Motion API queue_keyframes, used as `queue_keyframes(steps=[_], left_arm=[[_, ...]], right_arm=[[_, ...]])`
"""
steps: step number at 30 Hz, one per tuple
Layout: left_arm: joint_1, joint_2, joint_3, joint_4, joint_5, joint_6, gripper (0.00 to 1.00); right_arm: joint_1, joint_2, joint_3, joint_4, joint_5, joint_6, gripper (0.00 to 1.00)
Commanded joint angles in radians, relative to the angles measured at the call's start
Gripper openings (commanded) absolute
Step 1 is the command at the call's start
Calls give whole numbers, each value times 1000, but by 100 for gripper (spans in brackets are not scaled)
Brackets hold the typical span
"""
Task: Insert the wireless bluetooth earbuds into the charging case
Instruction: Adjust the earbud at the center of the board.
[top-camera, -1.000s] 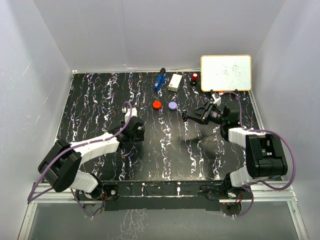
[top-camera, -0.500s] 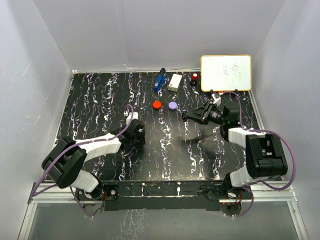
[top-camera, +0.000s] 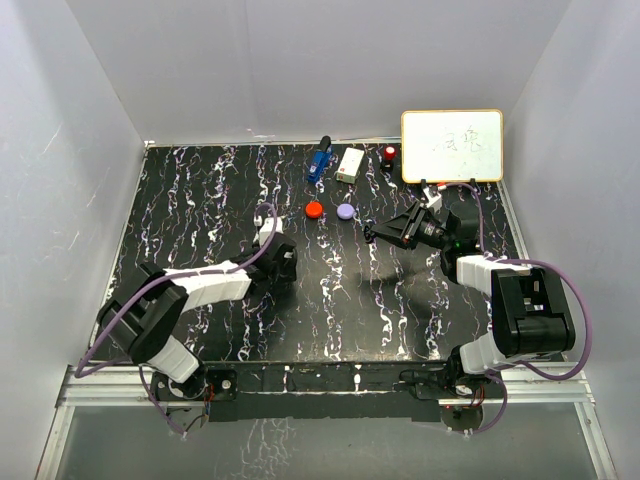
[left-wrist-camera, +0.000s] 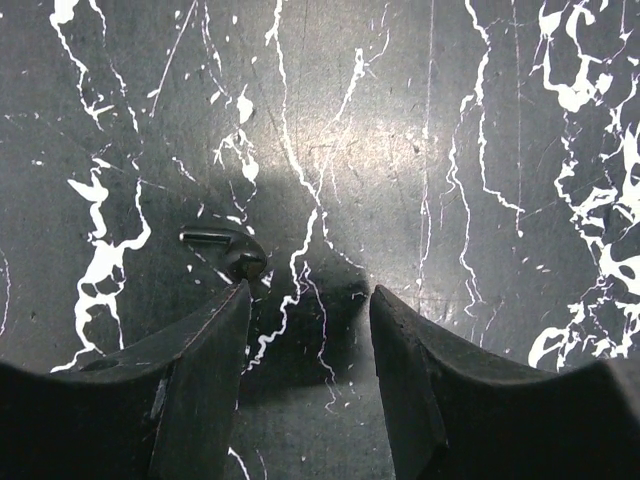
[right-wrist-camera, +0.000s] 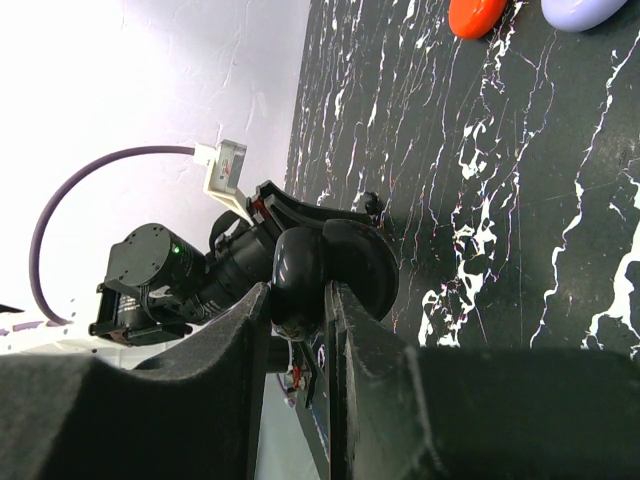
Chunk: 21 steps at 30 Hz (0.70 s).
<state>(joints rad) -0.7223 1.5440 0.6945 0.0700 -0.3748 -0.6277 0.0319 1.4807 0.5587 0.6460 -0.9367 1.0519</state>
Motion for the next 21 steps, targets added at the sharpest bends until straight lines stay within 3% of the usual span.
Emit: queue_keyframes(steps=[1,21], left_arm=[[1,55,13,-14,34,-4,50],[1,51,139,-21,42,74,51]], right_arm=[[2,-2,3,46,7,-11,0],[2,4,9,49,7,-11,0]])
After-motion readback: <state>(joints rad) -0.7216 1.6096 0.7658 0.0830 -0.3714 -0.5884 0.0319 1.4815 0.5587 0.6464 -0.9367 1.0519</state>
